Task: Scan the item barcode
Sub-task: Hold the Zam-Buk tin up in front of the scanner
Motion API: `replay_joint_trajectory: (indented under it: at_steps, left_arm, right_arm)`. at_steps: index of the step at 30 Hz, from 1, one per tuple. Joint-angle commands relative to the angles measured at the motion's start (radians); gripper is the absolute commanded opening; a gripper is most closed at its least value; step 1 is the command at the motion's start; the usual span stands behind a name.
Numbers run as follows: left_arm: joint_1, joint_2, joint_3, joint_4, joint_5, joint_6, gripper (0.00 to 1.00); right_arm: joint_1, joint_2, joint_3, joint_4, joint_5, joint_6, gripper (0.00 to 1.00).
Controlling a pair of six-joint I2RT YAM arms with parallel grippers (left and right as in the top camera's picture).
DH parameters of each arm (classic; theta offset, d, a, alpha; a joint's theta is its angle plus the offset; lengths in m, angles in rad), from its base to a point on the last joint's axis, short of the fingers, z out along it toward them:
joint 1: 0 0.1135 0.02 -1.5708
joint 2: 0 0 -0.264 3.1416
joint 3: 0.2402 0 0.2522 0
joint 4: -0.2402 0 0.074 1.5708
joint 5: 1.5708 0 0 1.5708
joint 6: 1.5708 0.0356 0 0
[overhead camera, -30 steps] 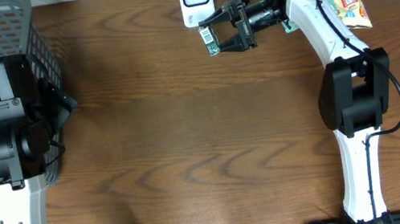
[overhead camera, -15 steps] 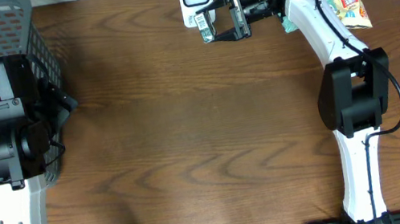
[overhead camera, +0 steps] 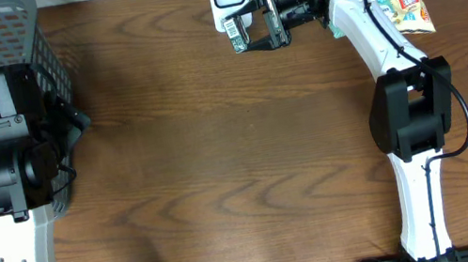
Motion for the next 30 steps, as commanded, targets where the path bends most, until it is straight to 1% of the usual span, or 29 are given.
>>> replay_joint_trajectory:
  at_steps: [1,5,6,8,13,16,21,22,26,27,30]
  left_arm:
    - [0.007,0.0,0.006,-0.003,-0.01,-0.005,0.98]
    - [0.007,0.0,0.006,-0.003,-0.01,-0.005,0.98]
    - [0.007,0.0,0.006,-0.003,-0.01,-0.005,0.98]
    - [0.007,0.0,0.006,-0.003,-0.01,-0.005,0.98]
    - [0.007,0.0,0.006,-0.003,-0.01,-0.005,0.98]
    - [0.007,0.0,0.006,-0.003,-0.01,-0.005,0.98]
    - [0.007,0.0,0.006,-0.003,-0.01,-0.005,0.98]
    - [0.007,0.0,0.006,-0.003,-0.01,-0.005,0.97]
    - [0.007,0.0,0.006,-0.003,-0.01,-0.005,0.98]
    - [0.007,0.0,0.006,-0.003,-0.01,-0.005,0.98]
    - [0.007,0.0,0.006,-0.003,-0.01,-0.005,0.98]
  right_arm:
    - [0.003,-0.027,0.0,0.0,0.014,-0.027,0.55]
    - [0.011,-0.027,0.0,-0.008,0.113,-0.09,0.55]
    - [0.028,-0.026,0.0,-0.034,0.21,-0.16,0.55]
    - [0.042,-0.027,0.0,-0.048,0.282,-0.224,0.55]
    - [0.114,-0.026,0.0,-0.129,0.665,-0.451,0.55]
    - [0.172,-0.026,0.0,-0.193,0.975,-0.517,0.55]
    - [0.264,-0.026,0.0,-0.225,1.439,-0.566,0.55]
    - [0.286,-0.026,0.0,-0.221,1.53,-0.568,0.56]
    - [0.345,-0.026,0.0,-0.145,1.766,-0.597,0.57]
    - [0.367,-0.026,0.0,-0.074,1.86,-0.645,0.58]
    - [0.382,-0.026,0.0,0.047,1.919,-0.733,0.59]
